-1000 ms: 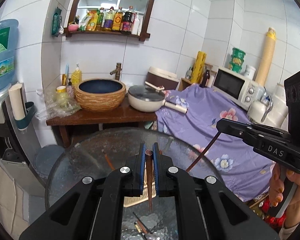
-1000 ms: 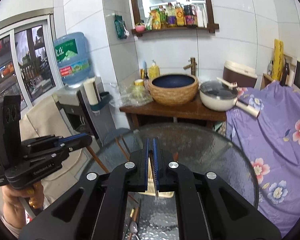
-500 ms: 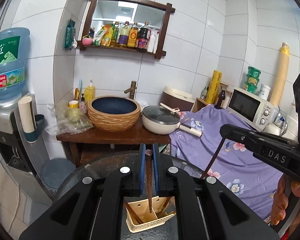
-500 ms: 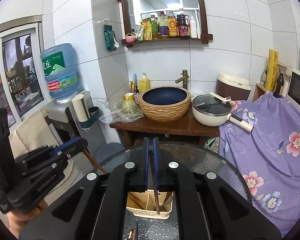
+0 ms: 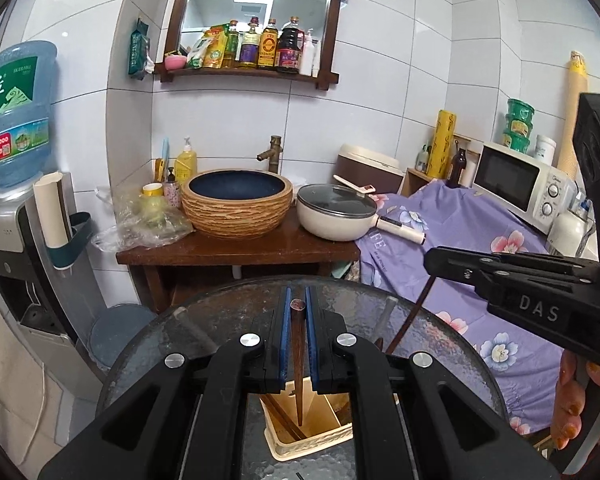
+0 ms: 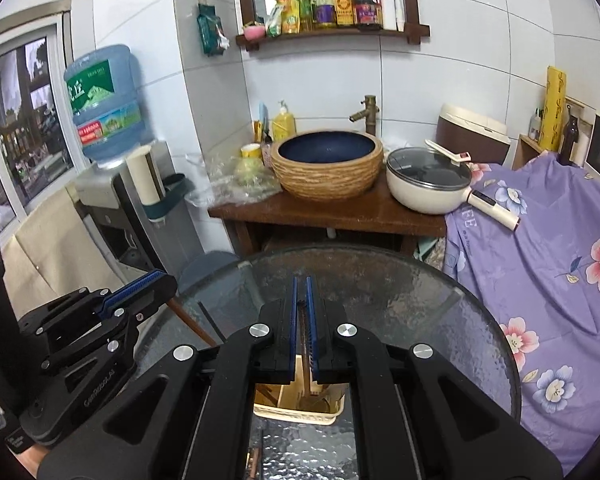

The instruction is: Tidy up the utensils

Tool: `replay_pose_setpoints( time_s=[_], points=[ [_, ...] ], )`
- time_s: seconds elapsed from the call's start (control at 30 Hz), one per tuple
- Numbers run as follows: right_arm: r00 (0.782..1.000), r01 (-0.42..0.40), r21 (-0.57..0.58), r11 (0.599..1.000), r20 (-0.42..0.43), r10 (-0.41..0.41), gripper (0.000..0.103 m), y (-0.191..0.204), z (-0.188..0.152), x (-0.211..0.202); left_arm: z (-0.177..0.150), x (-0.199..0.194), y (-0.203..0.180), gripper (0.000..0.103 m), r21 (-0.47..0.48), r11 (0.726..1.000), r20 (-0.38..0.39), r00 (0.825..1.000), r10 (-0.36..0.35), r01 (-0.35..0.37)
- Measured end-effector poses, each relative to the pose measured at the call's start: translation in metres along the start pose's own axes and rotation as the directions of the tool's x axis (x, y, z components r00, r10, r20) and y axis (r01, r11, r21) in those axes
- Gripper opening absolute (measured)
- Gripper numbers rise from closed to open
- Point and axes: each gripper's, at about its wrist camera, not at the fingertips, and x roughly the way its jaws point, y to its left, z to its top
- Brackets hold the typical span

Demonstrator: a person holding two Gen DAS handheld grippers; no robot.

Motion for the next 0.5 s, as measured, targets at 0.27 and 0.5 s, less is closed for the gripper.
replay_pose_setpoints(
  time_s=[0.27, 0.5],
  points=[
    [0.999, 0.016, -0.008, 1.000, -0.040, -0.016, 0.005, -0.004, -0.021, 0.021, -0.026, 0.017, 0.001, 0.007, -0.003, 1.000, -0.036, 0.999, 0.001, -0.002],
    [0.999, 0.019, -0.021, 1.000, -0.031, -0.019, 0.006, -0.008, -0.032, 0.029, -0.046, 0.029, 0.004, 0.007, 0.002, 1.000, -0.064, 0.998, 0.000, 0.000]
  ],
)
